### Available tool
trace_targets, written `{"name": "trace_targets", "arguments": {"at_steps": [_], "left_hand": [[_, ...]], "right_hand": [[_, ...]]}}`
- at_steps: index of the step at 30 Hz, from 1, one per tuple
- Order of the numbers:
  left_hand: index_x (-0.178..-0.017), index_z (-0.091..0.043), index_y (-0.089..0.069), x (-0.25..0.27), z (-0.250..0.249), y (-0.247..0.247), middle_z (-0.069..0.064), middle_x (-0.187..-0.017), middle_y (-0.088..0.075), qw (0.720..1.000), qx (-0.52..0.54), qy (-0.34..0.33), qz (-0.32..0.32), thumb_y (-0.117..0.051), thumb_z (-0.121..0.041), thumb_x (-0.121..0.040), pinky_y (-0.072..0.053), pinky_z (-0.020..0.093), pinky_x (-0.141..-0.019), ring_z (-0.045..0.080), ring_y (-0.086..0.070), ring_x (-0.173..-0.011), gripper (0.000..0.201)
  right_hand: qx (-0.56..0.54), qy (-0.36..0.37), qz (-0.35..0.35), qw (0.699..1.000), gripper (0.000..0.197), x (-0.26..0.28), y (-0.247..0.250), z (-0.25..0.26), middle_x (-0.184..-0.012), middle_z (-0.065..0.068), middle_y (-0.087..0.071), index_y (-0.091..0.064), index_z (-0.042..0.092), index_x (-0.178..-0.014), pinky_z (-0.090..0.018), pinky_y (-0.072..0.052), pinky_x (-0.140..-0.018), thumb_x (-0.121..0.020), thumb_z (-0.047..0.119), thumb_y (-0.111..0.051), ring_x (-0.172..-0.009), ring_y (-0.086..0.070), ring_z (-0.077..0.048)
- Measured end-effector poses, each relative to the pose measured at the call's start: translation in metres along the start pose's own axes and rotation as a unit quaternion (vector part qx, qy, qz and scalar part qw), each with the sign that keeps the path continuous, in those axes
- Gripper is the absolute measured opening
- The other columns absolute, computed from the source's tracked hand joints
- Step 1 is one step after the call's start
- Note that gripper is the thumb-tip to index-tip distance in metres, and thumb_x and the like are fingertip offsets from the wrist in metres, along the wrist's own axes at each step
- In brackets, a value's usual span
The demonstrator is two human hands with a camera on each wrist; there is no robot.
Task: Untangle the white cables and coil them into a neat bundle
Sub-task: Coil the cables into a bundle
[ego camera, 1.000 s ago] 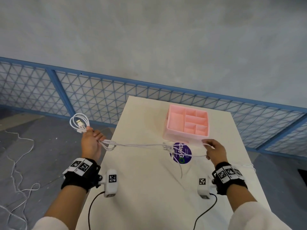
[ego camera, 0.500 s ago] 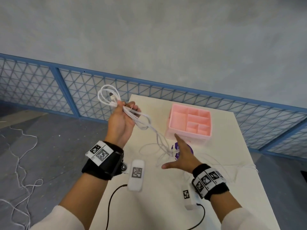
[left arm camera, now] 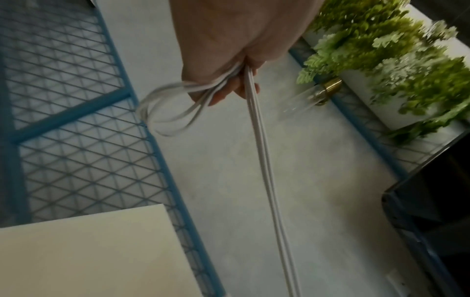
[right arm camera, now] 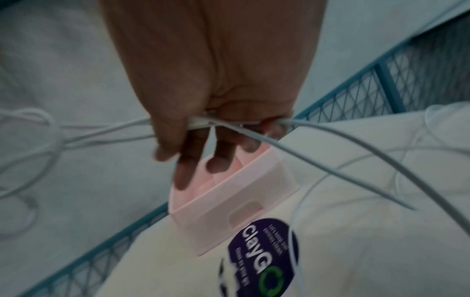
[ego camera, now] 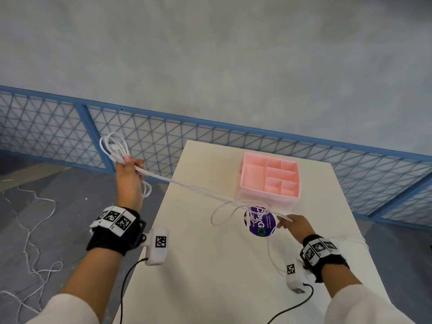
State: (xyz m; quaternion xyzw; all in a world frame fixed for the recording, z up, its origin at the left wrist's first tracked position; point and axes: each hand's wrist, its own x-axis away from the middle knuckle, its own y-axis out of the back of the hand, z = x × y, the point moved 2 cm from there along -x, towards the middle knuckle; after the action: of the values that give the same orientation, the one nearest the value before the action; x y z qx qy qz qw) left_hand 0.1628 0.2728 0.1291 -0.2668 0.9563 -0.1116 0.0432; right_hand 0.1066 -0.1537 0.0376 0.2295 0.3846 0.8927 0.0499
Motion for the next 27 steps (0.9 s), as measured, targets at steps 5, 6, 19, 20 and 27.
{"name": "trace_targets", "arguments": {"at_steps": [5, 6, 19, 20, 27], "left_hand": [[-0.088, -0.028, -0.04, -0.005, 0.021, 0.02, -0.006, -0.071, -0.048, 0.993, 0.007, 0.051, -0.102, -0.03, -0.025, -0.1, -0.032, 0.018, -0.051, 0.006, -0.039, -0.056, 0.016], [-0.087, -0.028, -0.04, -0.004, 0.025, 0.023, -0.006, -0.071, -0.048, 0.991, 0.019, 0.068, -0.117, -0.029, -0.025, -0.1, -0.033, 0.018, -0.05, 0.006, -0.04, -0.057, 0.017], [-0.075, -0.017, -0.043, 0.047, 0.002, -0.055, -0.005, -0.048, -0.046, 0.947, 0.221, 0.156, 0.171, -0.027, -0.028, -0.101, -0.043, 0.019, -0.053, 0.009, -0.042, -0.049, 0.033], [-0.076, -0.016, -0.043, 0.054, -0.002, -0.063, -0.004, -0.05, -0.048, 0.945, 0.209, 0.153, 0.201, -0.027, -0.028, -0.101, -0.042, 0.018, -0.052, 0.009, -0.042, -0.049, 0.032], [-0.084, -0.018, -0.041, 0.082, -0.005, -0.078, -0.001, -0.075, -0.065, 0.94, 0.097, 0.08, 0.319, -0.027, -0.033, -0.1, -0.049, 0.024, -0.066, 0.012, -0.058, -0.067, 0.026]], "right_hand": [[0.277, -0.151, -0.045, 0.948, 0.022, -0.02, 0.02, -0.036, -0.11, -0.005, -0.065, -0.064, 0.02, -0.101, -0.035, -0.037, -0.096, -0.088, 0.031, -0.05, -0.107, -0.058, -0.026], [0.303, -0.162, -0.035, 0.938, 0.022, -0.024, 0.023, -0.043, -0.113, -0.004, -0.064, -0.061, 0.019, -0.105, -0.035, -0.037, -0.096, -0.087, 0.028, -0.051, -0.108, -0.058, -0.025], [0.097, 0.159, 0.183, 0.965, 0.123, 0.032, -0.024, 0.077, -0.147, 0.001, -0.034, -0.018, 0.015, -0.145, -0.039, -0.025, -0.114, -0.048, 0.058, -0.081, -0.135, -0.032, -0.019], [0.015, 0.195, 0.163, 0.967, 0.111, 0.04, -0.027, 0.1, -0.146, 0.009, -0.032, -0.02, 0.019, -0.145, -0.031, -0.024, -0.113, -0.057, 0.054, -0.079, -0.134, -0.031, -0.011], [-0.171, 0.287, 0.19, 0.923, 0.023, 0.072, -0.06, 0.17, -0.089, -0.001, -0.067, -0.061, 0.011, -0.11, -0.025, -0.043, -0.087, -0.093, 0.024, -0.051, -0.086, -0.06, -0.007]]}}
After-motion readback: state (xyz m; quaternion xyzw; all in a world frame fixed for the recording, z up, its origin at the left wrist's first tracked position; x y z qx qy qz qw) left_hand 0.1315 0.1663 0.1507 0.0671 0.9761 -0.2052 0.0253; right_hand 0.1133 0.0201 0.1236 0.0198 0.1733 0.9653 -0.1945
